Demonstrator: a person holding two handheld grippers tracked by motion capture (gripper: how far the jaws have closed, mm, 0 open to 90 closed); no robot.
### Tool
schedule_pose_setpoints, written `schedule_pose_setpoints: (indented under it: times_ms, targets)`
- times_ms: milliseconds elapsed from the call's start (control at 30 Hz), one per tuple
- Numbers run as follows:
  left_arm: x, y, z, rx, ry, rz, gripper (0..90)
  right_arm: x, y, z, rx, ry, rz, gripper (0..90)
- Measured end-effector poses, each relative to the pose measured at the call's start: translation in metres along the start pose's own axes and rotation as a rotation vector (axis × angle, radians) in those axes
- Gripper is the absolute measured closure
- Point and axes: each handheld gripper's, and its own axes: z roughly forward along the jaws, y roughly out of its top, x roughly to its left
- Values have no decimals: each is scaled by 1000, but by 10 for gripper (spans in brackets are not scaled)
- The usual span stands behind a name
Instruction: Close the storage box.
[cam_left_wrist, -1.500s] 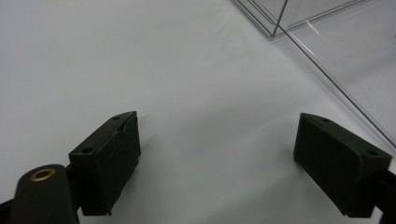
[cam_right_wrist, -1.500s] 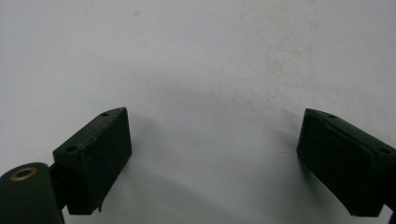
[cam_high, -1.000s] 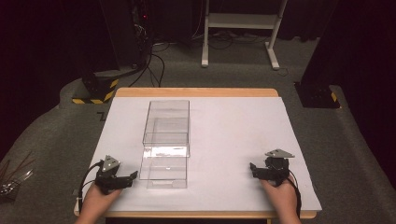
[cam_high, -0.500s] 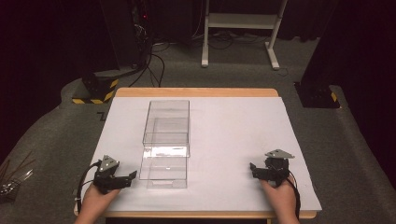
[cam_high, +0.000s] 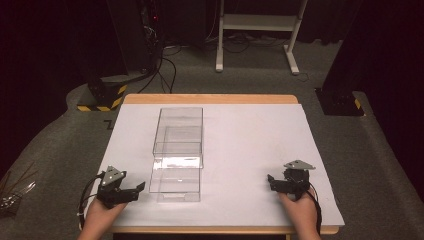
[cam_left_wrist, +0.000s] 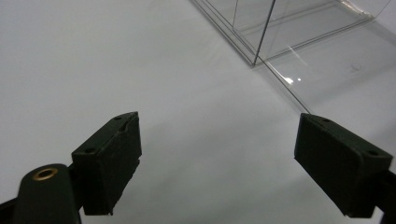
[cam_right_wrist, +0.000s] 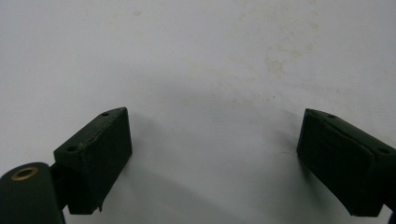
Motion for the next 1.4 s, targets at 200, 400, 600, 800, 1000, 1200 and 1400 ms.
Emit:
schedule_pose_setpoints:
  times_ms: [200,400,600,800,1000,1200,1400]
  targets:
    - [-1,2,-5,-17,-10,2,155,0,0,0,0,0,0,100]
    - [-4,6,-11,-41,-16,7,157,0,0,0,0,0,0,100]
    - [-7,9,-18,-67,-16,16,157,0,0,0,0,-1,1,101]
    - [-10,12,-27,-95,-21,11,157,0,0,0,0,-1,1,101]
    - [-14,17,-36,-130,-24,18,157,0,0,0,-1,-1,-1,101]
    - [-19,20,-44,-163,-39,15,155,0,0,0,-1,-2,0,102]
    - [-25,23,-51,-190,-72,8,155,0,0,0,-1,-1,-1,102]
